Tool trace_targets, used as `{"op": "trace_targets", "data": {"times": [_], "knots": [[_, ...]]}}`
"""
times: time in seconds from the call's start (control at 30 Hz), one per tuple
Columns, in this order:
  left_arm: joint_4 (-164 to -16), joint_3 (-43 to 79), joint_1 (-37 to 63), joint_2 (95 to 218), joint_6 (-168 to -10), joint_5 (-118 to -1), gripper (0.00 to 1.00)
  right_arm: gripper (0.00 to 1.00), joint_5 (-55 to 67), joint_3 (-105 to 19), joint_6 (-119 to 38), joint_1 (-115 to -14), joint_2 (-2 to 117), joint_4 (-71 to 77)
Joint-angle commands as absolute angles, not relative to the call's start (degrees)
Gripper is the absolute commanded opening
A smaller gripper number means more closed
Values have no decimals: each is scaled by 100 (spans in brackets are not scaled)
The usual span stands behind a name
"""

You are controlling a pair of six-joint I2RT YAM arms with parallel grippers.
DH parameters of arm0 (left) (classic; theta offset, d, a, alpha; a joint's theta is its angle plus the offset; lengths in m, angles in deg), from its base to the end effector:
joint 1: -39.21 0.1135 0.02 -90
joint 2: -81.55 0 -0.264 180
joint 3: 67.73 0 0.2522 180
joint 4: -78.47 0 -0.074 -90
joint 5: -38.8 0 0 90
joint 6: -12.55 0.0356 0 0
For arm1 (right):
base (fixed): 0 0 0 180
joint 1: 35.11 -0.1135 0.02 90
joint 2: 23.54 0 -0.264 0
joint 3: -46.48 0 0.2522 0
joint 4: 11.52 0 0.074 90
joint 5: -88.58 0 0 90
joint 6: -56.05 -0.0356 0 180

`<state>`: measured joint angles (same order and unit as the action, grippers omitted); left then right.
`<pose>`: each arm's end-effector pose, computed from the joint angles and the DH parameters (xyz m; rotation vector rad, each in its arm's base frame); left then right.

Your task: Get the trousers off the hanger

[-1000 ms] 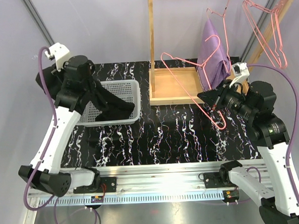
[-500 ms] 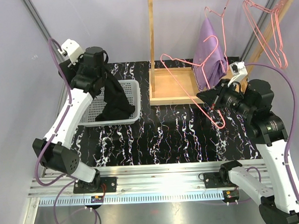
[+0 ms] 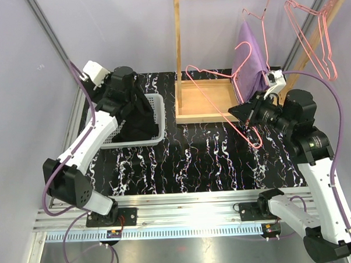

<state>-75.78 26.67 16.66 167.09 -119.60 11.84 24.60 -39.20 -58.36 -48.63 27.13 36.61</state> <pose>0.3215 -0.0991 0.3894 -0.9605 1.4105 0.1885 0.1543 0.0532 0.4383 -0.1607 1.8568 0.8735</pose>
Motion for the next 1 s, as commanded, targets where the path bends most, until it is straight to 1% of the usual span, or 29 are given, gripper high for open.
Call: {"op": "trace_targets", "data": {"times": [0.0,0.07,0.13,0.23,0.3,0.4,0.53,0.83,0.97], "knots": [[-7961,2496,1513,16338,-13104,1551,0,0,2609,-3926,-5830,-4900,2726,3239],[-8151,2207,1513,16224,-13369,1298,0,0,2626,-3900,-5847,-4900,2717,3204],[-8398,1942,1495,16224,-13300,1191,0,0,2635,-3900,-5848,-4900,2691,3221],[-8013,1925,1442,16268,-13764,1146,0,0,2618,-3856,-5848,-4900,2656,3222],[-8021,1749,1442,16128,-14133,1050,0,0,2626,-3847,-5839,-4900,2656,3213],[-7995,1389,1399,15874,-14643,1014,0,0,2653,-3830,-5839,-4900,2656,3204],[-8301,582,1337,15600,-15197,979,0,0,2705,-3786,-5856,-4900,2638,3143],[-8091,-422,1047,15011,-16339,1304,0,0,2793,-3672,-5927,-4900,2620,3063],[-8135,-835,889,14547,-16411,1445,0,0,2846,-3627,-5988,-4900,2620,2976]]}}
